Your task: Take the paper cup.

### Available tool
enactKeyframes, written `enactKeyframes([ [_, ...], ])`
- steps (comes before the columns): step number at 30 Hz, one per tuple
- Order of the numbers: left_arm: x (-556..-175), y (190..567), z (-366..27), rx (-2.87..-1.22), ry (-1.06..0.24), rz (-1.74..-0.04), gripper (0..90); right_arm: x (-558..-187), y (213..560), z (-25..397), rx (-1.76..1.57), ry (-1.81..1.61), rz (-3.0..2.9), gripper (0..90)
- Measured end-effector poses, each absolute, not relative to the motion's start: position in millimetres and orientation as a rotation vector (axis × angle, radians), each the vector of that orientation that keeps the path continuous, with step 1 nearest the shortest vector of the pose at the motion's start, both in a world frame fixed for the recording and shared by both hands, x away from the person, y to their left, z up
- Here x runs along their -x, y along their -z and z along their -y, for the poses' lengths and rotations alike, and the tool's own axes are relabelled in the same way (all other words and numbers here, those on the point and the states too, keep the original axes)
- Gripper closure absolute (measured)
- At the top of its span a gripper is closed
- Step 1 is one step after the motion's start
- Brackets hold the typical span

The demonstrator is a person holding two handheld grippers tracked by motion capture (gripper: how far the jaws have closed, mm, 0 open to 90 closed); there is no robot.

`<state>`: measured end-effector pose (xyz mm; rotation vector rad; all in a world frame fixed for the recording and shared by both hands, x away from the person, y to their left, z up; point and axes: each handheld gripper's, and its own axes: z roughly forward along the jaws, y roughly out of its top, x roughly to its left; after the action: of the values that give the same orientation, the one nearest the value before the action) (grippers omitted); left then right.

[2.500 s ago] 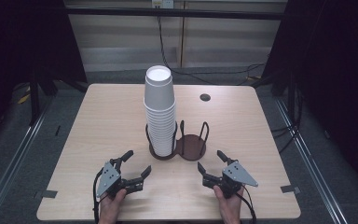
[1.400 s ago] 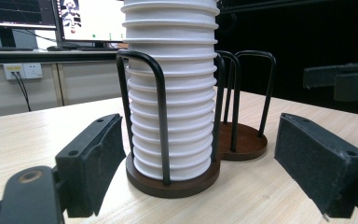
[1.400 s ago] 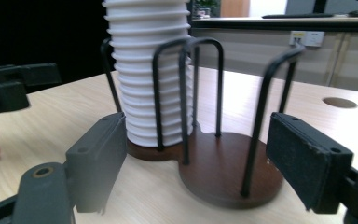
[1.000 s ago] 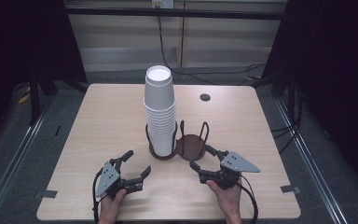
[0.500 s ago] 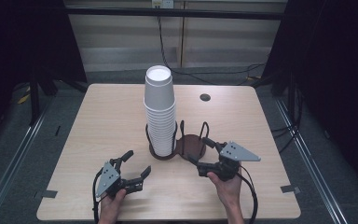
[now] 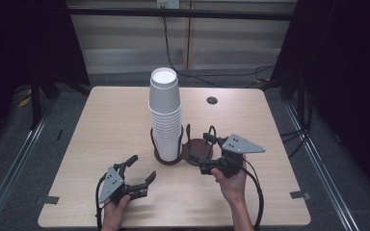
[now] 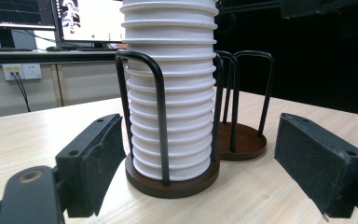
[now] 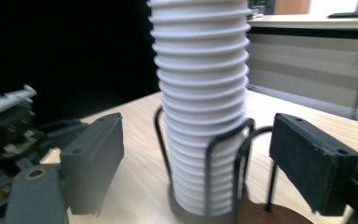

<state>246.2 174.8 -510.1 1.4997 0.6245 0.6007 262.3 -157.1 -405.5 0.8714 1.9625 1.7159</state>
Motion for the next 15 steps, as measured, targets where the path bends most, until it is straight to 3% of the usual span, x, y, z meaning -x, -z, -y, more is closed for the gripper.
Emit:
enactKeyframes([
  [15,-245.9,510.3,-174.3,-1.495,-0.591,-0.627,15.6,-287.2,363.5,149.2,-0.783,-1.689,-2.088,17.0],
])
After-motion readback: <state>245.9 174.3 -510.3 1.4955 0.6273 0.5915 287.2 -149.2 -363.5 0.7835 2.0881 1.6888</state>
